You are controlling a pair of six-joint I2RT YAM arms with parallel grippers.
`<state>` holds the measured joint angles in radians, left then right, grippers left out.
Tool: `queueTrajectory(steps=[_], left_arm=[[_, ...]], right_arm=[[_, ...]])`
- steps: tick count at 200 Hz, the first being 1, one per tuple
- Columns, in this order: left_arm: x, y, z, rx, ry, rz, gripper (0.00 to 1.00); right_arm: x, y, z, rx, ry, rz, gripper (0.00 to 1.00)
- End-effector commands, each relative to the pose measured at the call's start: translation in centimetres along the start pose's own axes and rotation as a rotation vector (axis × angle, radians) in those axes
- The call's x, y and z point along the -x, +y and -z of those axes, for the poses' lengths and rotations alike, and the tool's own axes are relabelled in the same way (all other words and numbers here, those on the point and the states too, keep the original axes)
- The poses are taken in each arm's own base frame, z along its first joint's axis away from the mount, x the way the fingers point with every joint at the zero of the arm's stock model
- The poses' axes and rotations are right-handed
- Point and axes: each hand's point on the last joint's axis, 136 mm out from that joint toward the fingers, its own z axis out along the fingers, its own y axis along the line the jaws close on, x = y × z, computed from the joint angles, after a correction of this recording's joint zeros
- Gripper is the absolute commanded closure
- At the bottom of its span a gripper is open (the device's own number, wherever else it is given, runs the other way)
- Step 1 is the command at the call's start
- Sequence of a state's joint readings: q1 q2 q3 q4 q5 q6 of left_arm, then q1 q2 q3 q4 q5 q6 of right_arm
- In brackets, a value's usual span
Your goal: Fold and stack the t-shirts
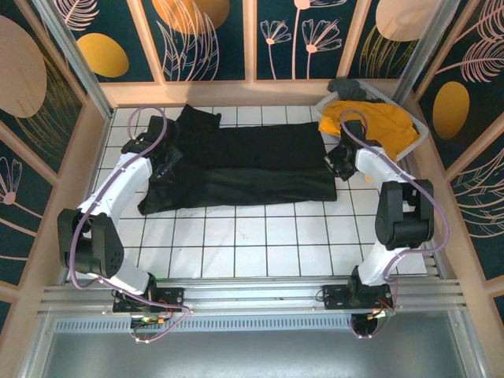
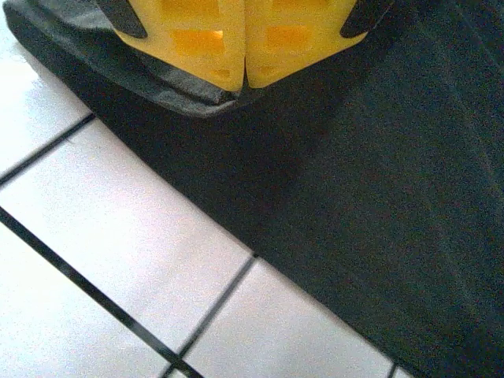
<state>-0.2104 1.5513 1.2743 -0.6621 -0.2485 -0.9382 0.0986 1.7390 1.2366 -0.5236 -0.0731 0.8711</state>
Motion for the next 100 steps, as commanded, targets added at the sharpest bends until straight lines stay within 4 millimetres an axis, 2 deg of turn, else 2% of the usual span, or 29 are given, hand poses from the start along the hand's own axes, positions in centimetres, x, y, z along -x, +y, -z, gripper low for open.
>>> queueTrajectory(steps=[1, 42, 100], left_arm=[[0.4, 0.9, -1.2, 0.042, -0.025, -0.029, 1.0], [0.4, 1.3, -2.3, 0.069, -0.02, -0.042, 1.0], [0.9, 1.5, -4.3, 0.105, -0.021, -0.069, 1.0]], right_arm=[[0.8, 0.9, -0.6, -0.026, -0.027, 0.054, 1.0], [1.5, 1.9, -1.6, -0.043, -0.044, 0.084, 1.0], [2.3, 2.0, -2.9, -0.077, -0.06, 0.099, 1.0]])
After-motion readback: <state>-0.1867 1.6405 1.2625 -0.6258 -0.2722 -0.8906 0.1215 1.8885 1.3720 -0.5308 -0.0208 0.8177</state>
